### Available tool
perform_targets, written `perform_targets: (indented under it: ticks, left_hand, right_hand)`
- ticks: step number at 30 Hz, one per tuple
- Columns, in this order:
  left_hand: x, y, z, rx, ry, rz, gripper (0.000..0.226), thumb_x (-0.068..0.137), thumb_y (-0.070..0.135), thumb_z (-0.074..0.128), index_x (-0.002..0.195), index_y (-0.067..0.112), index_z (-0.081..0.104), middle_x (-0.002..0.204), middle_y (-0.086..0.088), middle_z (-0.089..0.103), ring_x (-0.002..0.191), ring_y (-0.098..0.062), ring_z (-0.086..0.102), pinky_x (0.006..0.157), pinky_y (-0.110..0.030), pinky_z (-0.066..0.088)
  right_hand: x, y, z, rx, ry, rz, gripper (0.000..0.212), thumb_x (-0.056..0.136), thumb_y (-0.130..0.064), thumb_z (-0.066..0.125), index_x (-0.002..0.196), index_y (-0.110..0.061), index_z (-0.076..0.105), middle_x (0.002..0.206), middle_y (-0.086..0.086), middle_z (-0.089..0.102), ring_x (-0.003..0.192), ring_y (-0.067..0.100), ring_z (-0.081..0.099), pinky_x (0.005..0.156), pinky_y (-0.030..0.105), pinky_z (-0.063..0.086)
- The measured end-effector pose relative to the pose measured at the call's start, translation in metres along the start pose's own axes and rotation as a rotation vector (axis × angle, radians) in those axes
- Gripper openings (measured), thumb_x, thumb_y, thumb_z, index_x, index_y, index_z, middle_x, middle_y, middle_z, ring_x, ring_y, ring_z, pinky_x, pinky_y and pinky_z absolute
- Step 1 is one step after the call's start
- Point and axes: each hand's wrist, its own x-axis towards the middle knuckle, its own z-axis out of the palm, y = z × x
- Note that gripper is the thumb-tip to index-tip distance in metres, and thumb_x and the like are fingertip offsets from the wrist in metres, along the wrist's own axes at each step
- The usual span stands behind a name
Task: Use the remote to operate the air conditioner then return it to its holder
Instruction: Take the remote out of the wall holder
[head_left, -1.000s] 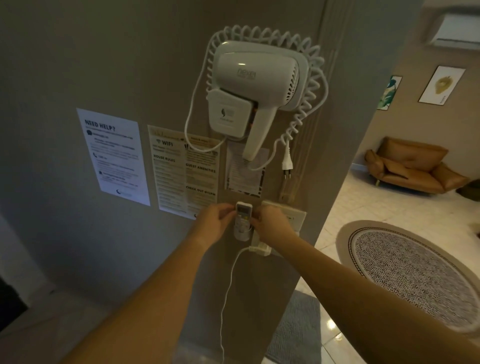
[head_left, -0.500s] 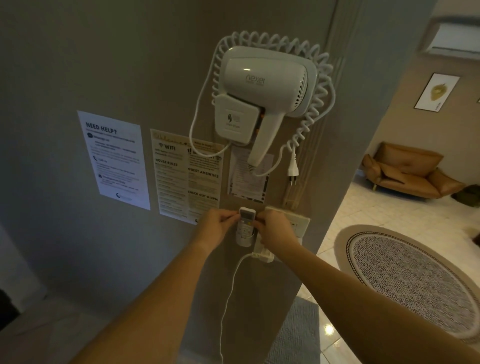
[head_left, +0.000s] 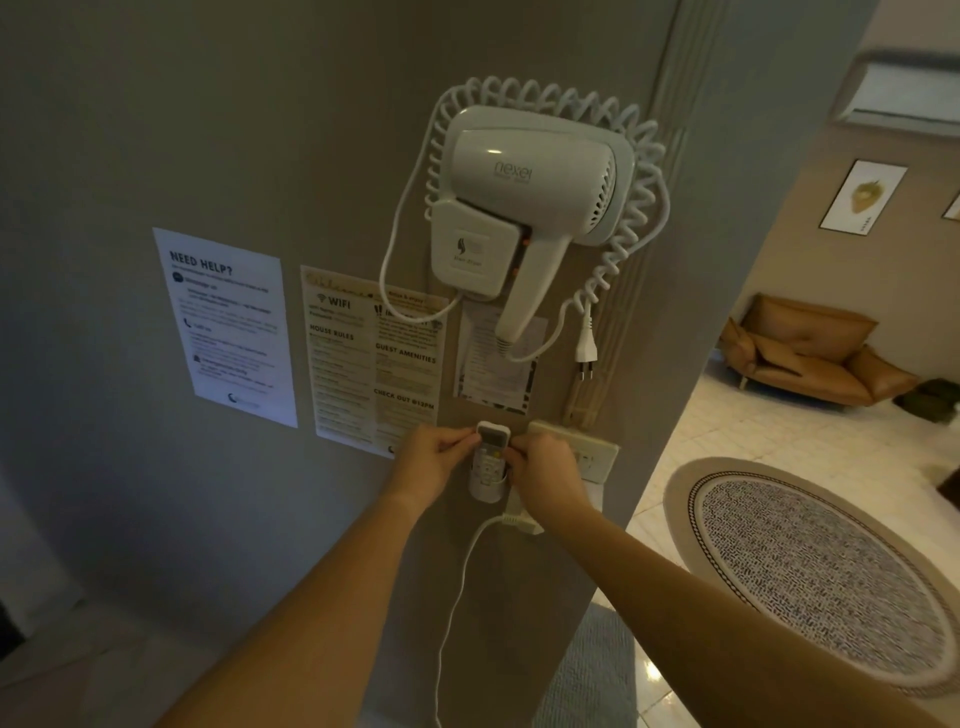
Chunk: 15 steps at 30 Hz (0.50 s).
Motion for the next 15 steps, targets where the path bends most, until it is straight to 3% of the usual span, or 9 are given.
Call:
perform_targets:
  ticks: [4, 6, 10, 15]
  left_hand:
    - [0.007, -0.006, 0.001, -0.042, -0.009, -0.002, 0.036, 0.09, 0.044, 0.075, 0.122, 0.027, 0.079, 0.114, 0.01, 0.081, 0.113, -0.011, 0.074, 0.107, -0.045, 0.055]
    - [0.008, -0.003, 0.001, -0.059, -0.004, -0.005, 0.033, 0.093, 0.038, 0.076, 0.123, 0.024, 0.079, 0.114, 0.008, 0.082, 0.112, -0.011, 0.075, 0.107, -0.046, 0.056]
    - [0.006, 0.024, -0.001, -0.149, 0.059, 0.049, 0.025, 0.098, 0.027, 0.073, 0.121, 0.021, 0.08, 0.108, 0.007, 0.082, 0.106, -0.01, 0.076, 0.103, -0.042, 0.058]
    - [0.006, 0.061, -0.012, -0.278, 0.173, 0.116, 0.02, 0.098, 0.023, 0.074, 0.115, 0.016, 0.082, 0.1, -0.003, 0.084, 0.098, -0.02, 0.08, 0.089, -0.038, 0.064]
  right_hand:
    - [0.0, 0.0, 0.001, 0.052, 0.02, 0.006, 0.027, 0.107, -0.027, 0.055, 0.097, -0.016, 0.077, 0.082, -0.004, 0.067, 0.07, 0.008, 0.061, 0.06, 0.017, 0.041]
    - [-0.001, -0.001, -0.001, 0.062, 0.021, -0.013, 0.026, 0.107, -0.028, 0.056, 0.099, -0.016, 0.078, 0.086, -0.004, 0.067, 0.069, 0.002, 0.057, 0.062, 0.013, 0.04]
    - [0.0, -0.012, -0.015, 0.144, 0.107, -0.116, 0.023, 0.107, -0.023, 0.057, 0.11, -0.016, 0.078, 0.096, -0.003, 0.074, 0.081, 0.01, 0.066, 0.076, 0.019, 0.05]
    - [0.008, -0.032, -0.034, 0.299, 0.186, -0.143, 0.022, 0.106, -0.023, 0.058, 0.106, -0.012, 0.077, 0.091, 0.0, 0.075, 0.078, 0.014, 0.07, 0.071, 0.029, 0.056]
